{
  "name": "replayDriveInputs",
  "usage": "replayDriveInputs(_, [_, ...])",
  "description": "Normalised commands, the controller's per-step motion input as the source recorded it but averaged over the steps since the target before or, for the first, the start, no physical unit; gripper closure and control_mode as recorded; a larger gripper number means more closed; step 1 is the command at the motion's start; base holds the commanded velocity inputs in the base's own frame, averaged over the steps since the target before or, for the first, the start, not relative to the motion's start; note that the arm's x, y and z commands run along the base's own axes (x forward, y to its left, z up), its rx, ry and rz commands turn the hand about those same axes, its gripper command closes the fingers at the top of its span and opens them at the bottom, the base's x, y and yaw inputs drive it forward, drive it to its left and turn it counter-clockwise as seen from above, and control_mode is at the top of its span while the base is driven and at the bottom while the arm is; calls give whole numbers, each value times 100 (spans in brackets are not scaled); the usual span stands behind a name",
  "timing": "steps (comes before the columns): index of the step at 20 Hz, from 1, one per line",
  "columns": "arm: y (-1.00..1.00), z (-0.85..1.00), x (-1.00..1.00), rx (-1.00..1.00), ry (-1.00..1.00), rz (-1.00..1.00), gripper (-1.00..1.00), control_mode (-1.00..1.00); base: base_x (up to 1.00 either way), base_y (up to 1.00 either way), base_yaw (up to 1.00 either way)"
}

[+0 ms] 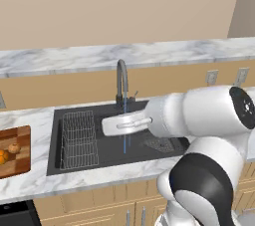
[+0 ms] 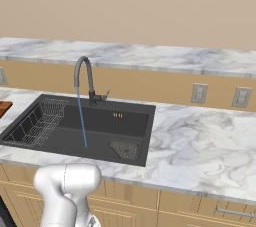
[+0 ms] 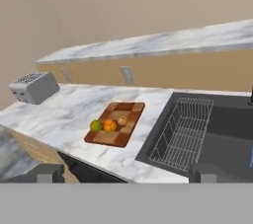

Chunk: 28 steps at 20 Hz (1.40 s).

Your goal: Pick the orange, pear, tangerine from the sink and place them on the cutting board to airdry. Then turn off the sink faucet.

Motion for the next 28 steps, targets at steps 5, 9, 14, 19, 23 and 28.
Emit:
replayDriveInputs(5, [-77,11,-18,0,29,-10,-100,-100,0,0,0])
replayDriveInputs(9, [-59,0,-9,0,2,-6,-100,-100,0,0,0])
replayDriveInputs(14, [-69,-5,-11,-2,1,-7,-100,-100,0,0,0])
replayDriveInputs(19, [-70,-3,-14,-7,3,-13,-100,-100,0,0,0])
replayDriveInputs(23, [-75,-2,-6,-15,0,-6,-100,-100,0,0,0])
replayDriveInputs(28, [-63,-1,0,-15,0,-4,-100,-100,0,0,0])
